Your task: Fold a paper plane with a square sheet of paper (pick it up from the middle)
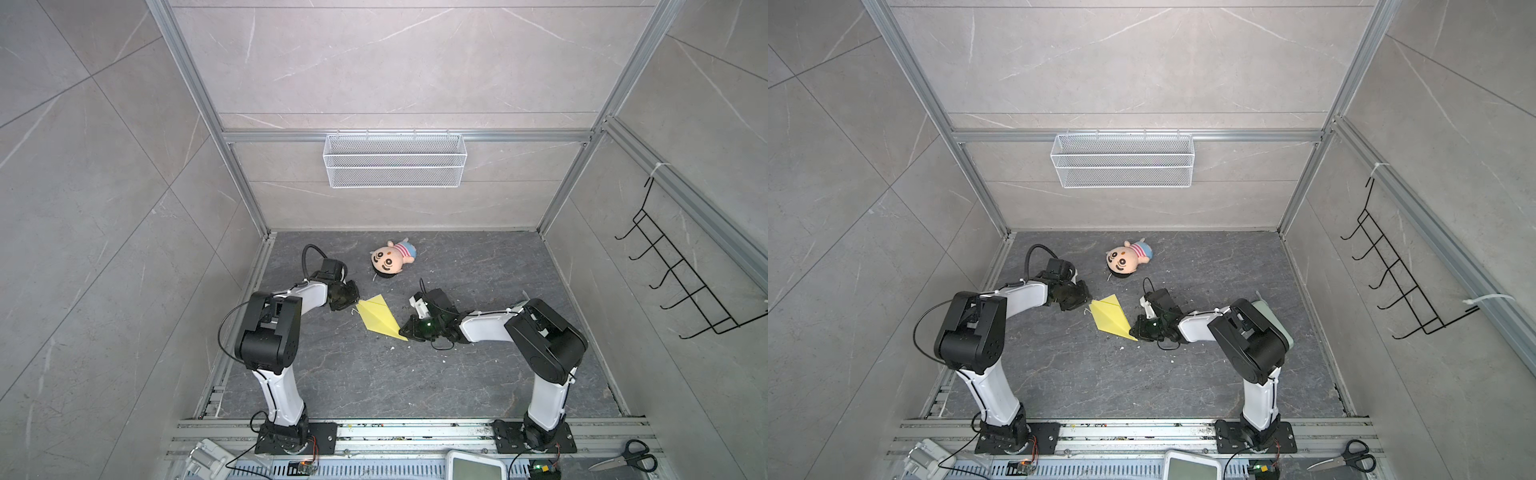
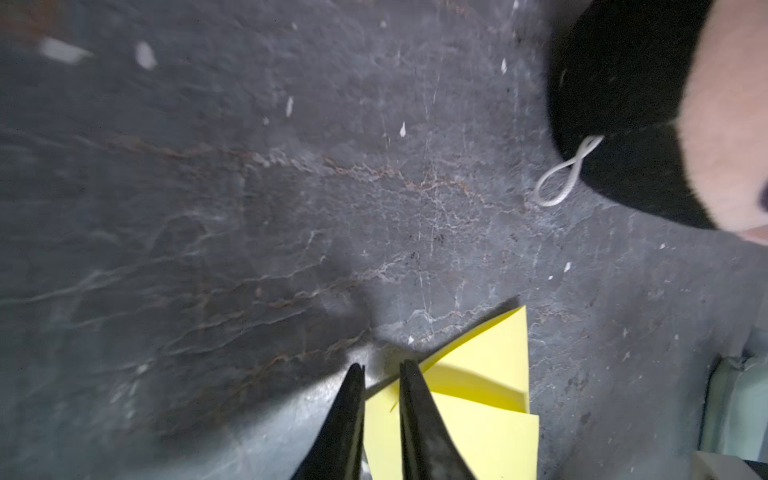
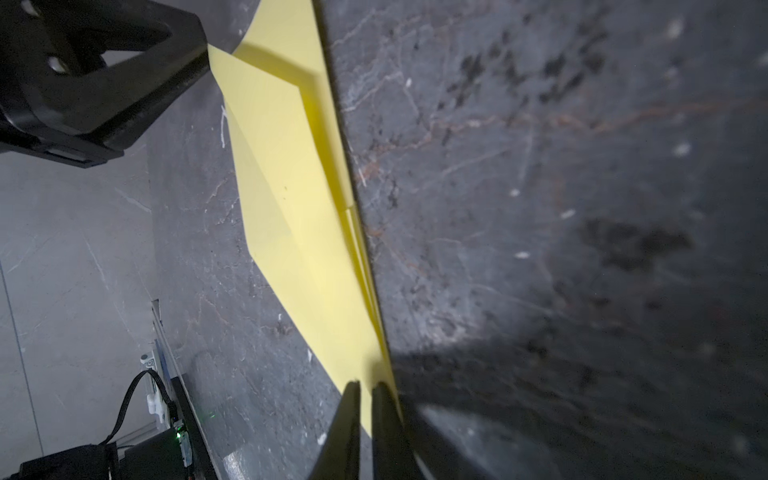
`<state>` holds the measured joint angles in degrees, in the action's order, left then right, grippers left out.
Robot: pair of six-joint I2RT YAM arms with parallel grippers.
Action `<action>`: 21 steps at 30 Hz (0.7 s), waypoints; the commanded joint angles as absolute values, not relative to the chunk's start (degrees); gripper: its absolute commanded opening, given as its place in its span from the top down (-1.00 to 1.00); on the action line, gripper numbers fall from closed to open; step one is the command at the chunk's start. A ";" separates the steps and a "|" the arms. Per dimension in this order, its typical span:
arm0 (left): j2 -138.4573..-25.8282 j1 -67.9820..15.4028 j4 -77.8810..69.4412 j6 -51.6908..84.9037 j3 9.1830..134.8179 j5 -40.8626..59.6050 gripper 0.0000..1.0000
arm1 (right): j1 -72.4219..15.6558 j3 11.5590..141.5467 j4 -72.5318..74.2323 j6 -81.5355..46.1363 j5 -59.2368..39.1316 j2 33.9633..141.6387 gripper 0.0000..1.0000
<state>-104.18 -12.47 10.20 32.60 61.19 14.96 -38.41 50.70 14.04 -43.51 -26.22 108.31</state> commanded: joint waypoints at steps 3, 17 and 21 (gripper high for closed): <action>-92.46 -12.21 2.99 39.95 55.87 18.33 0.34 | -38.32 50.86 13.69 -42.26 -21.39 106.02 0.43; -88.91 -15.32 -14.69 46.63 38.74 34.31 -0.53 | -37.42 53.26 12.90 -27.59 -20.54 101.72 -0.14; -92.73 -15.57 -20.16 49.29 38.63 35.90 -0.49 | -37.33 53.28 14.44 -28.24 -20.55 102.71 -0.17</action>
